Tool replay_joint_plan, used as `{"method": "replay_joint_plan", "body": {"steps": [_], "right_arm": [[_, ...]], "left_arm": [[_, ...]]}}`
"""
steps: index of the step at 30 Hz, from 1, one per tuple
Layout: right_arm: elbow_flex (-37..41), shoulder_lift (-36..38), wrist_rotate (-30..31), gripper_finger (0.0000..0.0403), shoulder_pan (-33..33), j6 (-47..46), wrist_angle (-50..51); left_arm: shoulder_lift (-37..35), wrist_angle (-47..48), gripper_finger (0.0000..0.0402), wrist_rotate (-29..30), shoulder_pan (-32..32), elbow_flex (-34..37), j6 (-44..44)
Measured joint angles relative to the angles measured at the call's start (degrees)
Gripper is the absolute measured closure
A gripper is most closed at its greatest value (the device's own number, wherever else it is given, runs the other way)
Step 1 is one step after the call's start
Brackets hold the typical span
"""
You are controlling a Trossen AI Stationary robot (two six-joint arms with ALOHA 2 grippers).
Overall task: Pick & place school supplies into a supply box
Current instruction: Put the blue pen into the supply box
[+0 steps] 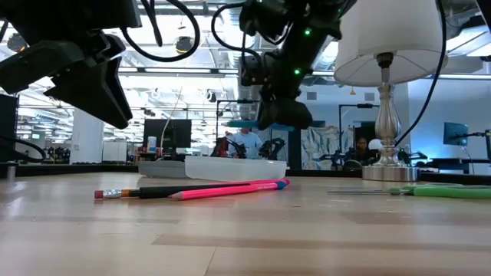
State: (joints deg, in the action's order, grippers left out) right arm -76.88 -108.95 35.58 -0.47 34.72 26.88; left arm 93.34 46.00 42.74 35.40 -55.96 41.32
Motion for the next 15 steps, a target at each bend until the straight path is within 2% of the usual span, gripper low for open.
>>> {"method": "replay_joint_plan", "body": {"steps": [10,15], "right_arm": [[0.0,-0.1,-11.1,0.0361,-3.8,10.5,-3.9],[0.0,-0.2,-11.8,0.0355,-5.2,11.9,-4.8]], "left_arm": [[0.0,0.2,0.0269,0.2,0.0,0.0,0.0],[0.0,0.2,0.0269,0.7,0.0,0.0,0.0]]}}
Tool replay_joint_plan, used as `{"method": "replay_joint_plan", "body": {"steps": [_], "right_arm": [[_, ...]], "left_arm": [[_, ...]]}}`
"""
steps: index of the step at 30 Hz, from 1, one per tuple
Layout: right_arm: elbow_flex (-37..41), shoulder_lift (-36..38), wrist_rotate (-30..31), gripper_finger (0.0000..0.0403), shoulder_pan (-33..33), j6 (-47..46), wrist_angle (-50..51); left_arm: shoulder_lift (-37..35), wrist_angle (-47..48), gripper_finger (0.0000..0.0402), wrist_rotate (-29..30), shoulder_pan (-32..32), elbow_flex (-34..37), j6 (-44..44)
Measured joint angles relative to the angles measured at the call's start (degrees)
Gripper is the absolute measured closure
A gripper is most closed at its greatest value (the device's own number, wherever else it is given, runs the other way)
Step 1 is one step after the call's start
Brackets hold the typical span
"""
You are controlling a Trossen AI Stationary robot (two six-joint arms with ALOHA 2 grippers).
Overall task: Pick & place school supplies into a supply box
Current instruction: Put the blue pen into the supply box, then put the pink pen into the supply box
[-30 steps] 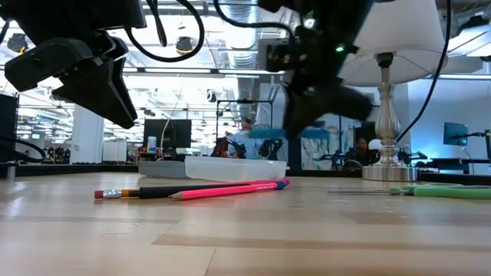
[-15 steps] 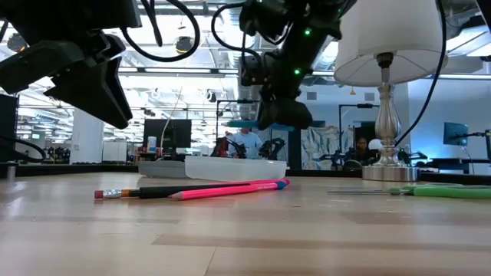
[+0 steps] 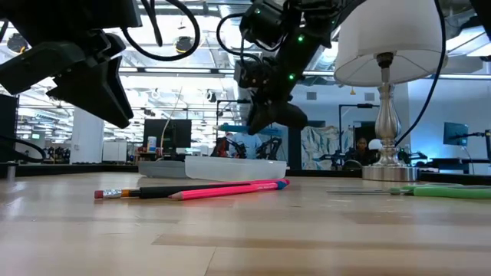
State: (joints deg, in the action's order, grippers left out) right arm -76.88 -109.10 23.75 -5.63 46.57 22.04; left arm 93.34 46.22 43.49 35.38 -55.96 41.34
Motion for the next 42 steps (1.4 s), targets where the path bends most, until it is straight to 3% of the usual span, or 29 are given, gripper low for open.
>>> {"method": "replay_joint_plan", "body": {"steps": [13,25,29,42], "right_arm": [[0.0,-0.1,-5.4,0.0347,-1.7,2.4,-2.0],[0.0,-0.1,-5.5,0.0279,-3.5,2.8,-2.0],[0.0,0.0,-5.4,0.026,-2.9,-2.1,-2.0],[0.1,5.7,-7.6,0.0276,8.3,-12.3,-0.5]], "left_arm": [[0.0,0.0,0.0269,0.5,0.0,0.0,0.1],[0.0,0.0,0.0269,0.5,0.0,0.0,1.4],[0.0,-0.1,0.0269,0.5,0.0,0.0,1.5],[0.0,-3.1,0.0269,1.2,0.0,0.0,-3.2]]}}
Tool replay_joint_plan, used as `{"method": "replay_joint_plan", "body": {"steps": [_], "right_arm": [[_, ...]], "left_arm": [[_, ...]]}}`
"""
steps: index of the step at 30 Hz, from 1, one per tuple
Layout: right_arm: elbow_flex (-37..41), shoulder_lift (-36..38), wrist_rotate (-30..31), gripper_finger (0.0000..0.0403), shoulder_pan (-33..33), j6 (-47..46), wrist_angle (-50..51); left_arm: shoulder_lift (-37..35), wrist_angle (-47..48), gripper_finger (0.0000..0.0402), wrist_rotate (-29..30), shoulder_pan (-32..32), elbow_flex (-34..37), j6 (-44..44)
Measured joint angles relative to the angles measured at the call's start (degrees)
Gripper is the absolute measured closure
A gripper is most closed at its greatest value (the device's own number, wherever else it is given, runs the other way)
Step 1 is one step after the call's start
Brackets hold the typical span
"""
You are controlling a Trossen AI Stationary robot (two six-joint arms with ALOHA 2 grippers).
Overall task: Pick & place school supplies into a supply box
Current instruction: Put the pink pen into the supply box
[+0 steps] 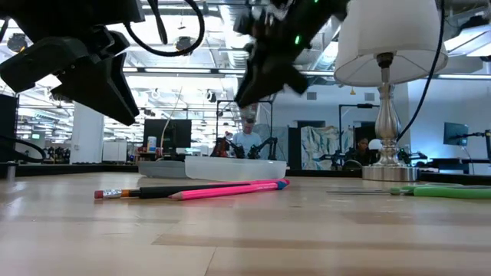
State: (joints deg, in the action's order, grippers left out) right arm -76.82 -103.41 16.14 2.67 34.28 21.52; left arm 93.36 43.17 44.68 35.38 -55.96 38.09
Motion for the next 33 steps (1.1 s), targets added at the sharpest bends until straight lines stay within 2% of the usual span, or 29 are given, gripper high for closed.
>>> {"method": "replay_joint_plan", "body": {"steps": [6,11,15,22,28,33], "right_arm": [[0.0,3.1,-1.2,0.0284,7.5,-8.2,3.1],[1.7,5.5,-1.1,0.0284,12.9,-14.8,5.4],[5.1,7.6,1.8,0.0285,16.9,-18.7,5.3],[12.7,11.6,3.9,0.0285,21.6,-23.4,-0.2],[20.5,15.6,10.1,0.0285,23.7,-32.1,-1.7],[29.2,18.5,13.8,0.0285,25.3,-38.6,-7.5]], "left_arm": [[0.0,-4.9,0.0269,1.3,0.0,0.0,-4.7],[0.0,-10.2,0.0269,-0.2,-0.8,0.0,-8.4],[0.2,-12.4,0.0269,-2.3,-2.6,0.0,-8.6],[0.6,-18.7,0.0269,-5.1,-6.2,0.0,-14.5],[0.6,-25.8,0.0269,-4.7,-8.7,0.0,-22.5],[0.5,-29.0,0.0269,-3.9,-10.3,0.0,-28.0]]}}
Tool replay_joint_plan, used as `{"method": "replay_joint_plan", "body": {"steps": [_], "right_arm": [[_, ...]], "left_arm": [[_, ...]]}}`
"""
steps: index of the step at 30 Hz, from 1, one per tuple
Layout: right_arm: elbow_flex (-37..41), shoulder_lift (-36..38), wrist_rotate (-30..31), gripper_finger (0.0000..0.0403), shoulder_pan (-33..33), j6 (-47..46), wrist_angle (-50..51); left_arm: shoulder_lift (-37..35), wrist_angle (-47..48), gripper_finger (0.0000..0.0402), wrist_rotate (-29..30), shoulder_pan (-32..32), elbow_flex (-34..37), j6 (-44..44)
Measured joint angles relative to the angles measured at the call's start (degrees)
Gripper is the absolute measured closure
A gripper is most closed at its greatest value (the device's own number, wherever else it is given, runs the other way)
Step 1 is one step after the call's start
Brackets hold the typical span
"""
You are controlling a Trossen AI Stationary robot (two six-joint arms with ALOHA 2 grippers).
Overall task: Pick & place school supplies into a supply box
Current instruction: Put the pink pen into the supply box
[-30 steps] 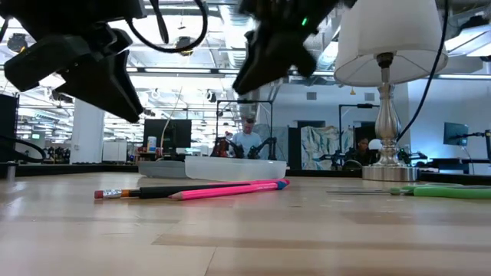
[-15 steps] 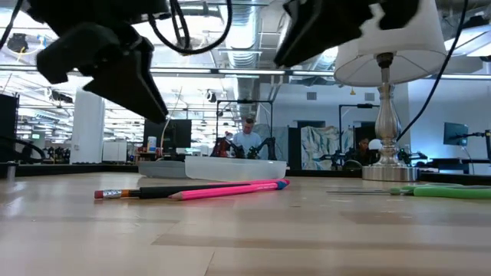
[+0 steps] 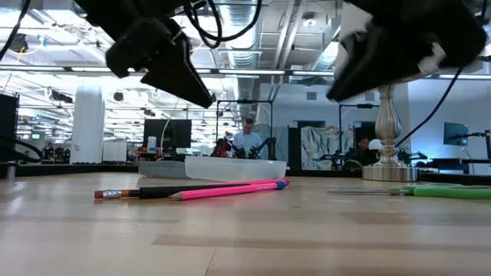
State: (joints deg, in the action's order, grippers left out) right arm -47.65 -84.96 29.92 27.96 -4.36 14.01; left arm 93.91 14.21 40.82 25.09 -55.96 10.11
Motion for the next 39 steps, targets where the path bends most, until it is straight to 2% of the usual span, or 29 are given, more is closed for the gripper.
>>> {"method": "replay_joint_plan", "body": {"steps": [4,10,15,18,23,33,39], "right_arm": [[7.2,2.0,2.8,0.0285,1.5,-1.7,-8.5],[14.9,4.5,6.6,0.0285,3.2,-1.4,-20.1],[17.5,4.5,10.7,0.0285,4.3,-1.6,-23.8],[17.5,4.1,11.5,0.0285,5.1,-1.8,-23.7],[17.5,4.1,13.3,0.0285,7.1,-1.8,-23.8],[17.5,4.1,16.8,0.0285,10.1,-3.2,-23.5],[17.5,4.1,16.8,0.0285,10.2,-3.3,-23.5]], "left_arm": [[0.0,-0.7,0.0269,-1.9,-2.3,0.0,-0.2],[0.4,-5.5,0.0269,-15.2,-8.8,0.0,-0.1],[5.9,-14.5,0.0269,-24.6,-13.8,-0.2,-1.3],[10.7,-15.0,0.0269,-29.1,-16.2,-1.1,-1.4],[15.0,-15.6,0.0269,-29.6,-17.5,-3.4,-1.4],[15.3,-15.2,0.0269,-28.0,-18.2,-3.8,-1.3],[17.0,-16.2,0.0269,-28.0,-18.2,-3.9,-0.8]]}}
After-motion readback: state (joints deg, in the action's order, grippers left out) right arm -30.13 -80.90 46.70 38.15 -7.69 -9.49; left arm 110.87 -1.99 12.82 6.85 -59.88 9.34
